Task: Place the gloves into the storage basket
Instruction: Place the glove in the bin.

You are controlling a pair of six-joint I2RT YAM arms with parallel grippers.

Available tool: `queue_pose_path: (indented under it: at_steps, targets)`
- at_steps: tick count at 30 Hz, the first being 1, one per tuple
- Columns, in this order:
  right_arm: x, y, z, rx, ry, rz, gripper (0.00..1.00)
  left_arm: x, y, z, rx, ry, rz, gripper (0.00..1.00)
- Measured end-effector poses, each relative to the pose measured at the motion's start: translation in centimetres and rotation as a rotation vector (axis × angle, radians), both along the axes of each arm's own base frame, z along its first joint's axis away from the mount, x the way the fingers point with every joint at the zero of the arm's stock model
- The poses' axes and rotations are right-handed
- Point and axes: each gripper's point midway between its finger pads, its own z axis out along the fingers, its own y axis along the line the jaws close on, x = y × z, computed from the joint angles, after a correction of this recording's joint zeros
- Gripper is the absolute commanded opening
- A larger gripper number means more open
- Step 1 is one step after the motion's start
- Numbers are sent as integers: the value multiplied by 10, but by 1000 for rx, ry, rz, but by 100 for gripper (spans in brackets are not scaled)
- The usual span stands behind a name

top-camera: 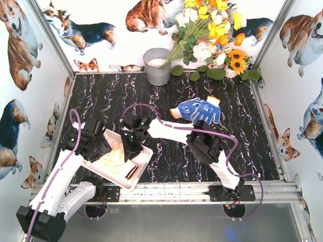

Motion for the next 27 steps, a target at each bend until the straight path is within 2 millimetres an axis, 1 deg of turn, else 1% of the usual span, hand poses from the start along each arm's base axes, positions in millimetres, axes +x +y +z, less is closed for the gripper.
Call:
queue_pose_path:
  at_steps: [5, 10, 14, 18, 19, 23, 27]
  targets:
    - [1, 10, 0, 36, 25, -38, 0, 1, 3, -1, 19, 4, 5, 45]
    - [0, 16, 1, 60, 27, -49, 0, 4, 2, -2, 13, -3, 7, 42]
    - [1, 16, 0, 56, 17, -50, 0, 3, -2, -12, -6, 12, 1, 40]
    - [3, 14, -3, 44, -13, -41, 0, 2, -6, -27, -23, 36, -4, 36]
    - [3, 13, -4, 41, -18, -39, 2, 2, -7, -30, -26, 42, -3, 35]
    - [3, 12, -5, 37, -31, -26, 29, 4, -11, -40, -42, 44, -2, 32]
    - [4, 12, 0, 49, -54, -10, 47, 6, -12, -45, -51, 42, 6, 31]
